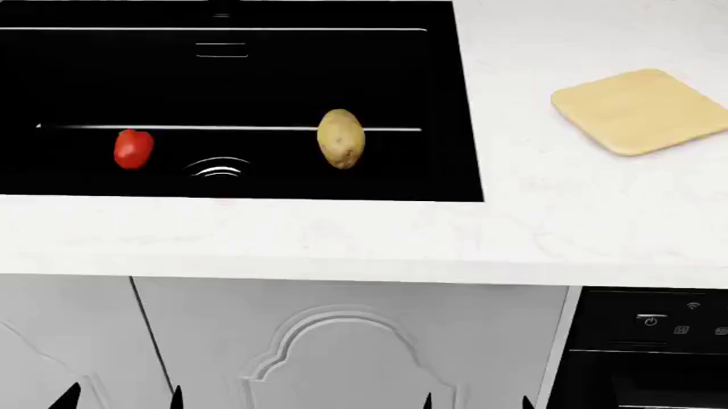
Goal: Pick the vegetables from the sink and place them on the cutting board.
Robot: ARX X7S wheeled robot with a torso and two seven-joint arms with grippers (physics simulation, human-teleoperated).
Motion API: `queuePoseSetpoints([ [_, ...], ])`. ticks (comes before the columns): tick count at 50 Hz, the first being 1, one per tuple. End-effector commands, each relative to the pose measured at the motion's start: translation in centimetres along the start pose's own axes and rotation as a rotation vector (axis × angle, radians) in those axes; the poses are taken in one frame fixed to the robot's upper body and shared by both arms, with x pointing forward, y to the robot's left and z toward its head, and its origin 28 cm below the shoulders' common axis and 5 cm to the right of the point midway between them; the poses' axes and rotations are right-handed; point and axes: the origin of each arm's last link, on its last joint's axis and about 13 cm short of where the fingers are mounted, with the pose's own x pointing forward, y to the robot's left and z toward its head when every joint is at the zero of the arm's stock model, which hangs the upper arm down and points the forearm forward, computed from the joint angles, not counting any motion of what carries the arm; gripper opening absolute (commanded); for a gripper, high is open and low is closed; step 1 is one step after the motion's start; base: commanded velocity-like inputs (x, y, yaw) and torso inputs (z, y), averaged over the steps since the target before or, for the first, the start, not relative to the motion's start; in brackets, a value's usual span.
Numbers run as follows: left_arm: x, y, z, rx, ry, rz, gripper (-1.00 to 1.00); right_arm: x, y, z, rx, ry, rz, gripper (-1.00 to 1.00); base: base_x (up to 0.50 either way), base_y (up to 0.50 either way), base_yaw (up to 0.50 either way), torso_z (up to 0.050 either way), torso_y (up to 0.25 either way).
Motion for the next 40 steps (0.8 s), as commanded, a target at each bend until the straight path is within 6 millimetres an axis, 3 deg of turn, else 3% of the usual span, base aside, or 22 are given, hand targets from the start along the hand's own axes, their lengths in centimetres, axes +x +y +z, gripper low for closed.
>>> queuePoseSetpoints([
  [1,0.11,-0.01,-0.14,0.009,-0.007,0.004,1.0,-0.03,0.04,-0.05,-0.009,0.002,0.002,1.0,0.0,0.0,0.0,0.0,0.0],
  [16,0.21,-0.36,-0.21,0.025,0.006,-0.016,1.0,-0.04,0.14,0.14,-0.057,0.003,0.018,1.0,0.0,0.01,0.0,0.0,0.0],
  [40,0.17,-0.21,-0.19,0.013,0.024,-0.003,1.0,-0.04,0.11,0.07,-0.078,0.012,0.008,1.0,0.0,0.46,0.0,0.0,0.0],
])
